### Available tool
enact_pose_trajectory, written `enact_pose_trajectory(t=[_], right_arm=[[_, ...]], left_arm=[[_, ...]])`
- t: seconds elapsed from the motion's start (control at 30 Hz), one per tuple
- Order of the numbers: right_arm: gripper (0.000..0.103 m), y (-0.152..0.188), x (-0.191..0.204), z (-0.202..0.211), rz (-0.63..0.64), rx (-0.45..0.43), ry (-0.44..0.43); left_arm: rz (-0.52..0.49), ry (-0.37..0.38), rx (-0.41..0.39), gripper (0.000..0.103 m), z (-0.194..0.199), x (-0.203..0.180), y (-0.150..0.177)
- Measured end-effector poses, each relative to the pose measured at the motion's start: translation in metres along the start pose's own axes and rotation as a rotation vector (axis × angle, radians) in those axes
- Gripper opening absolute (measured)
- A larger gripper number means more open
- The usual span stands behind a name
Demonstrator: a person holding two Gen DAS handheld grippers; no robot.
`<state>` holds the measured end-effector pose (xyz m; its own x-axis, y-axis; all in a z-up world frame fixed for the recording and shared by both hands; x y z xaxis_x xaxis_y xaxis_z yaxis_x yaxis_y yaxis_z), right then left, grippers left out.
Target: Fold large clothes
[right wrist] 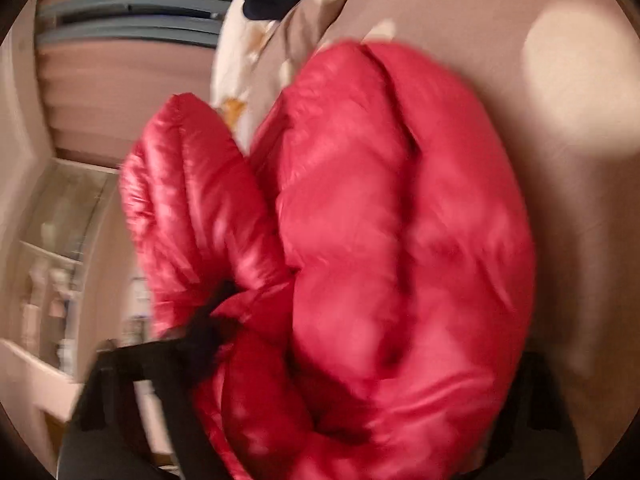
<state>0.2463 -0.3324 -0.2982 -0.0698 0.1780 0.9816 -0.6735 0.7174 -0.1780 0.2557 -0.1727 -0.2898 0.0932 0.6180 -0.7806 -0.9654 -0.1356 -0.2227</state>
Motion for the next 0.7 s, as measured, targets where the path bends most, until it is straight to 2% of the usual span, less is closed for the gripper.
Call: enact_pose_trajectory(t=[0.17,0.33,0.47,0.57,0.7], right_arm=[[0.055,0.000,0.019,0.001,0.053,0.000,-0.036],[0.055,0.007,0.057,-0.010,0.145,0.012,-0.072],[0.055,0.014,0.107,-0.027,0.255,0.033,-0.162],[0.055,0.025,0.150,-0.043,0.335,0.057,-0.241],[0.057,0.043,0.190,-0.050,0.396,0.074,-0.342]], left_arm=[[-0.056,-0.087,-0.056,0.085,0.019,-0.017,0.008],[-0.127,-0.142,-0.177,0.084,0.069,-0.052,0.013],[-0.180,-0.128,-0.304,0.084,0.129,-0.082,0.018],[-0.248,-0.161,-0.405,0.084,0.167,-0.107,0.015],[-0.313,-0.180,-0.512,0.084,0.217,-0.133,0.032]])
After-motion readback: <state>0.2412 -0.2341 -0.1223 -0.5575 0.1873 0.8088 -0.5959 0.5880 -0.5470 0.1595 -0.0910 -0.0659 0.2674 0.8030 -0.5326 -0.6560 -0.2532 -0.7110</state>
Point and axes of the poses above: each gripper's, at about its wrist camera, not at the fingertips, and z roughly against the way its jaws point, x to its left, y to its underside, the point moved 7 cm from there along -z, roughly the way its jaws point, and after that the axes turned 15 degrees about -y, right-handed, at the moved point
